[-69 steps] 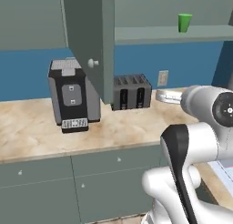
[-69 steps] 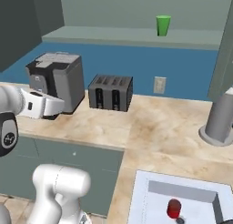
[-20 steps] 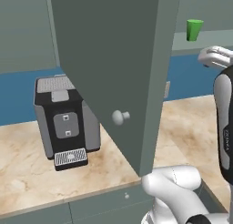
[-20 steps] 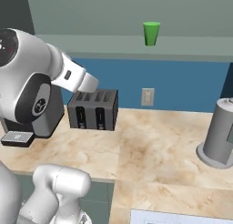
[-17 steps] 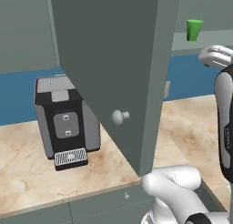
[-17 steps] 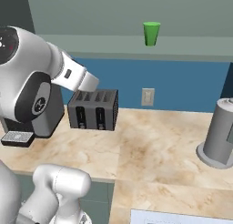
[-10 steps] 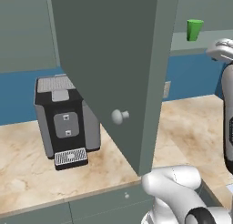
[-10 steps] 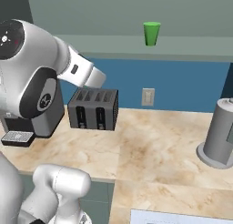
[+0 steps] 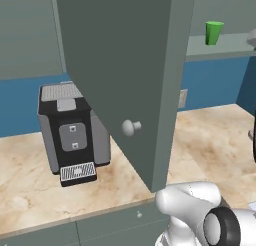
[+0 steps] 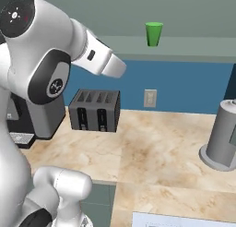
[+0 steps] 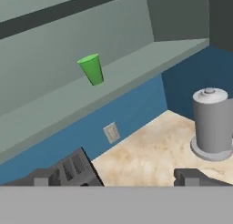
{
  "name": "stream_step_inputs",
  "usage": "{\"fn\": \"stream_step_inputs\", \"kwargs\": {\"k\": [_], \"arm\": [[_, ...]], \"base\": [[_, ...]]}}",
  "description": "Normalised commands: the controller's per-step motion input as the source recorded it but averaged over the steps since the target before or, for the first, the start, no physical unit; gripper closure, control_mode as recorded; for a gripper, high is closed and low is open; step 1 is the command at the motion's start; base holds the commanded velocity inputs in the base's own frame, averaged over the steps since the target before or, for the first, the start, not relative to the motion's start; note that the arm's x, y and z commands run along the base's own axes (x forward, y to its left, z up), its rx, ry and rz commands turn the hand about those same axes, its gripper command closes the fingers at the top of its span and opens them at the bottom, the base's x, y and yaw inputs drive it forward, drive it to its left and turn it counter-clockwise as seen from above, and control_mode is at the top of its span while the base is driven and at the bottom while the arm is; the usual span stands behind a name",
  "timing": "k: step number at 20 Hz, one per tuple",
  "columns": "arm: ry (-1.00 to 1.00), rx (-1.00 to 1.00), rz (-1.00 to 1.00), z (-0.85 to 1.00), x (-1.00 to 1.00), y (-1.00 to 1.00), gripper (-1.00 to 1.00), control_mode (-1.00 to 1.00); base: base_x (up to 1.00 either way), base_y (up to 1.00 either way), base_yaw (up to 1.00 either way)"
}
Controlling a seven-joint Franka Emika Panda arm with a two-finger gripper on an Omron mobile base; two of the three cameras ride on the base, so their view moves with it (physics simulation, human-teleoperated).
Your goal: Open the cabinet directly in front. Then move the beer and the cup to the dining counter with the candle on it.
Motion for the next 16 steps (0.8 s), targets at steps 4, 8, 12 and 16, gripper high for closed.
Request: {"fn": "stream_step_inputs", "kwargs": {"k": [4, 8, 12, 16], "arm": [[-0.02, 0.00, -0.05, 0.07, 0.00, -0.48, -1.00, -1.00], [-0.02, 0.00, 0.00, 0.00, 0.30, -0.21, -1.00, -1.00], [0.00, 0.00, 0.00, 0.02, 0.46, -0.12, -1.00, -1.00], [0.00, 0.00, 0.03, 0.07, 0.47, -0.06, -1.00, -1.00]], "base": [[0.00, 0.00, 0.00], [0.00, 0.00, 0.00], [0.00, 0.00, 0.00], [0.00, 0.00, 0.00]]}}
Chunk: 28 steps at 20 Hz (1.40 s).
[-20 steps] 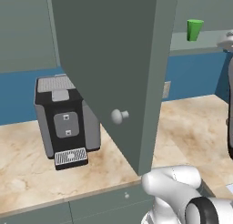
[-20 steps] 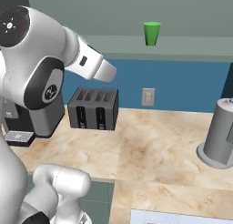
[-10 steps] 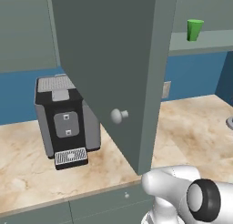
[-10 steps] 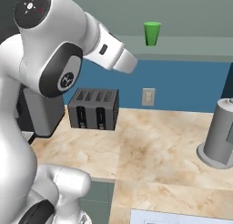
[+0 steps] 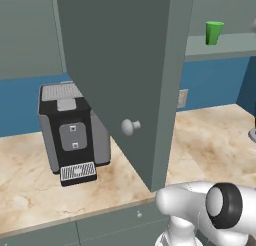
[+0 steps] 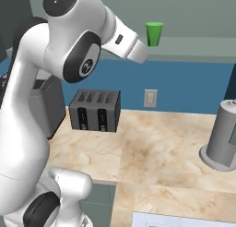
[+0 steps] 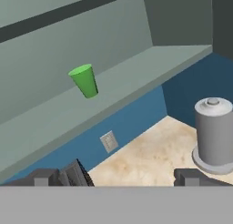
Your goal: Open the cabinet directly in front. Then move the beer and the cup to the dining counter with the candle on it.
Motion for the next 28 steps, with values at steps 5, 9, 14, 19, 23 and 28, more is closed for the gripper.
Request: {"fn": "stream_step_inputs", "kwargs": {"k": [5, 9, 14, 19, 23, 28], "arm": [[-0.02, 0.00, 0.05, 0.01, 0.53, 0.00, -1.00, -1.00], [0.00, 0.00, 0.07, 0.00, 0.54, 0.00, -1.00, -1.00], [-0.02, -0.06, 0.08, 0.00, 0.52, 0.00, -1.00, -1.00], [-0.04, -0.05, 0.07, 0.02, 0.44, 0.00, -1.00, -1.00], [-0.03, -0.06, 0.06, 0.00, 0.34, 0.00, -1.00, -1.00], [-0.03, -0.06, 0.05, 0.03, 0.32, 0.00, -1.00, -1.00]], "base": [[0.00, 0.00, 0.00], [0.00, 0.00, 0.00], [0.00, 0.00, 0.00], [0.00, 0.00, 0.00], [0.00, 0.00, 0.00], [0.00, 0.00, 0.00]]}}
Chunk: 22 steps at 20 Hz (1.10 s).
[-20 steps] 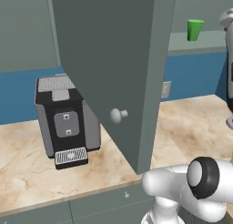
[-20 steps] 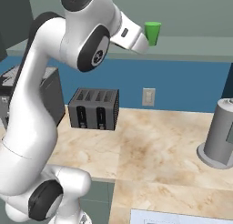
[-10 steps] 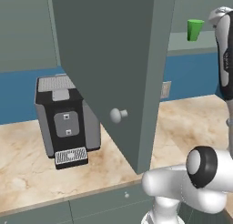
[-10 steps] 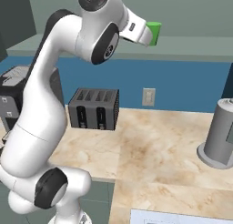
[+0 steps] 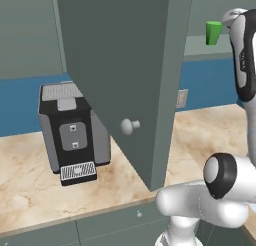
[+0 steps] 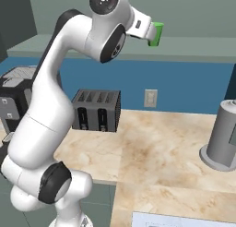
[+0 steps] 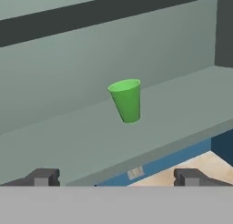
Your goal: Open the cabinet directly in front. Then move the beer and the cup to the dining counter with the candle on it.
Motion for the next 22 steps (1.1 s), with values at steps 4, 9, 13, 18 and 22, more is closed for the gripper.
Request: {"fn": "stream_step_inputs", "kwargs": {"k": [4, 9, 13, 18, 22], "arm": [[0.00, -0.05, 0.05, 0.06, 0.24, 0.00, -1.00, -1.00], [0.00, -0.06, 0.05, 0.01, 0.23, 0.00, -1.00, -1.00], [0.00, -0.09, 0.05, 0.00, 0.27, 0.00, -1.00, -1.00], [0.00, -0.05, 0.03, 0.00, 0.36, 0.00, -1.00, -1.00], [0.00, -0.03, 0.01, 0.00, 0.40, 0.00, -1.00, -1.00]], "base": [[0.00, 0.00, 0.00], [0.00, 0.00, 0.00], [0.00, 0.00, 0.00], [0.00, 0.00, 0.00], [0.00, 0.00, 0.00]]}}
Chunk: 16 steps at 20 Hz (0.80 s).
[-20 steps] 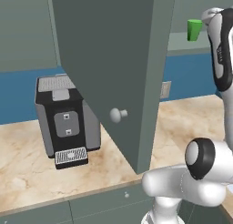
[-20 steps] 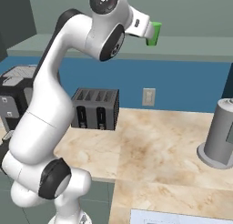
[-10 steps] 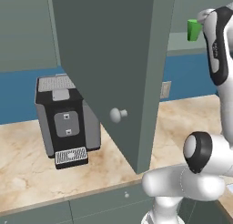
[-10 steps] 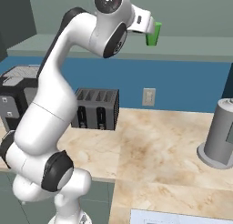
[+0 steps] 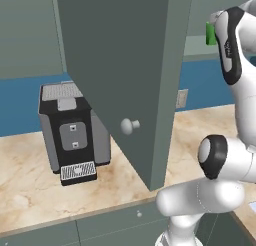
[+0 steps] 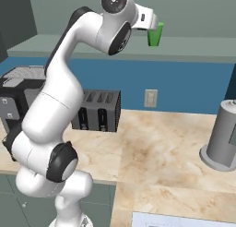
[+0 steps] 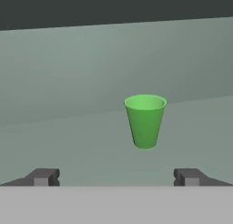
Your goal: Open the cabinet directly in front. Then move the beer and the cup to the dining counter with the candle on it.
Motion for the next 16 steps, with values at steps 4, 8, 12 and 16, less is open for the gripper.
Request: {"fn": "stream_step_inputs", "kwargs": {"k": [4, 8, 12, 16], "arm": [[0.00, 0.00, 0.00, 0.00, 0.40, 0.00, -1.00, -1.00], [0.00, 0.00, 0.00, 0.00, 0.40, 0.00, -1.00, -1.00], [0.01, 0.00, 0.00, 0.00, 0.39, 0.00, -1.00, -1.00], [0.01, 0.00, 0.00, 0.00, 0.41, 0.00, -1.00, -1.00]], "base": [[0.00, 0.00, 0.00], [0.00, 0.00, 0.00], [0.00, 0.00, 0.00], [0.00, 0.00, 0.00]]}}
